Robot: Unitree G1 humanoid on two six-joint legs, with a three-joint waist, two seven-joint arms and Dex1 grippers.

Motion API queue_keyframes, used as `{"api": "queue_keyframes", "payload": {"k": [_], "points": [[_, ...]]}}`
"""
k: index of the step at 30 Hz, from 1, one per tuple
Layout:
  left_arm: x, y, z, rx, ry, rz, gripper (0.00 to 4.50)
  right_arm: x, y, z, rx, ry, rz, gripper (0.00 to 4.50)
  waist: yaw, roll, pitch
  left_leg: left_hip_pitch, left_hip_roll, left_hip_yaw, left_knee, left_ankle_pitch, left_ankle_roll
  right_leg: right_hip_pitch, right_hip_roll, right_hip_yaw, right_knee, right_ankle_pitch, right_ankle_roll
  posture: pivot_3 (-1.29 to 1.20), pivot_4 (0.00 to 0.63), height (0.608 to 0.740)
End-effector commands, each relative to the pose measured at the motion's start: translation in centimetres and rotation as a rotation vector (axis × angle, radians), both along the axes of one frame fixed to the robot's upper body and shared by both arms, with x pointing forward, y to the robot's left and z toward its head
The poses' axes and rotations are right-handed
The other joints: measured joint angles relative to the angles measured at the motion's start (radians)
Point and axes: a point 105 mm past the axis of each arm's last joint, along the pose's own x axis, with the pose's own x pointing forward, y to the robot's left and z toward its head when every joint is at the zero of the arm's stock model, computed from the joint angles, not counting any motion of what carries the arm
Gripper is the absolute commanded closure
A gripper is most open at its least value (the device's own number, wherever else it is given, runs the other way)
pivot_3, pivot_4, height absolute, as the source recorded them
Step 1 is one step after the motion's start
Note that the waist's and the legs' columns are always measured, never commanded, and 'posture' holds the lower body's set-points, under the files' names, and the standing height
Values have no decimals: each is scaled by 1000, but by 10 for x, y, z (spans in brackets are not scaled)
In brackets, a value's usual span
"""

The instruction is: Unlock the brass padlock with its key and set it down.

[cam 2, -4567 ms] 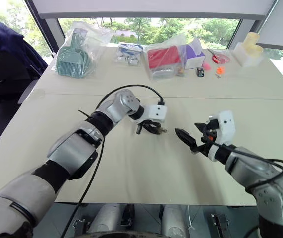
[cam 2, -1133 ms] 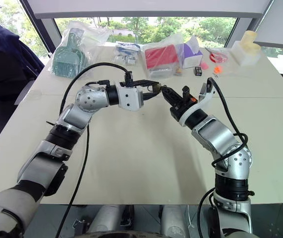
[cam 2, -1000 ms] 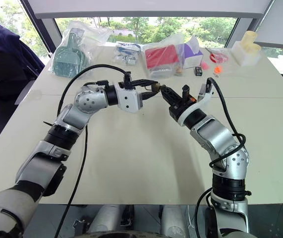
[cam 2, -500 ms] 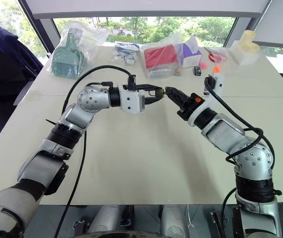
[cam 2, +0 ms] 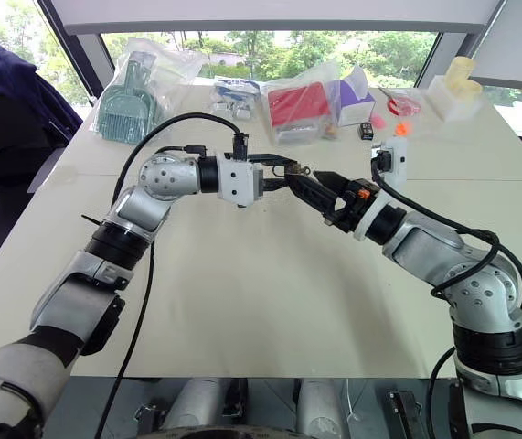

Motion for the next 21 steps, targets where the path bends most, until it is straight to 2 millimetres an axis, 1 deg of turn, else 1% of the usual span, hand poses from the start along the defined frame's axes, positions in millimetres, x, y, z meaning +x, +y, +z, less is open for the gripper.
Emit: {"api": "queue_keyframes", "payload": {"k": [1, 6, 12, 14, 15, 16, 17, 20, 21], "points": [[-10, -3, 18, -64, -44, -35, 3821, 2, -3, 4, 25, -22, -7, 61, 0, 0, 0, 0, 0, 0, 0, 0, 0, 0, 0, 0, 0, 0, 0, 0, 150, 740], [-17, -7, 19, -59, -82, -58, 3821, 11, -7, 1, 51, -6, -36, 61, 1, 0, 0, 0, 0, 0, 0, 0, 0, 0, 0, 0, 0, 0, 0, 0, 150, 740], [-19, -8, 20, -60, -81, -69, 3821, 15, -6, 0, 57, -5, -40, 61, 0, 0, 0, 0, 0, 0, 0, 0, 0, 0, 0, 0, 0, 0, 0, 0, 150, 740], [-21, -7, 18, -48, -90, -75, 3821, 16, -6, 1, 68, -9, -42, 587, 0, 0, 0, 0, 0, 0, 0, 0, 0, 0, 0, 0, 0, 0, 0, 0, 150, 740], [-21, -7, 18, -42, -96, -77, 3821, 16, -6, 2, 75, -10, -42, 972, 0, 0, 0, 0, 0, 0, 0, 0, 0, 0, 0, 0, 0, 0, 0, 0, 150, 740], [-22, -7, 17, -38, -100, -79, 3821, 16, -6, 3, 80, -11, -42, 1440, 0, 0, 0, 0, 0, 0, 0, 0, 0, 0, 0, 0, 0, 0, 0, 0, 150, 740], [-21, -7, 17, -38, -100, -79, 3821, 17, -5, 3, 81, -11, -41, 2015, 0, 0, 0, 0, 0, 0, 0, 0, 0, 0, 0, 0, 0, 0, 0, 0, 150, 740], [-21, -7, 17, -35, -103, -78, 3821, 16, -3, 2, 83, -4, -35, 3449, 0, 0, 0, 0, 0, 0, 0, 0, 0, 0, 0, 0, 0, 0, 0, 0, 150, 740], [-21, -8, 16, -33, -104, -77, 3821, 16, -3, 2, 84, -3, -33, 4028, 0, 0, 0, 0, 0, 0, 0, 0, 0, 0, 0, 0, 0, 0, 0, 0, 150, 740]]}}
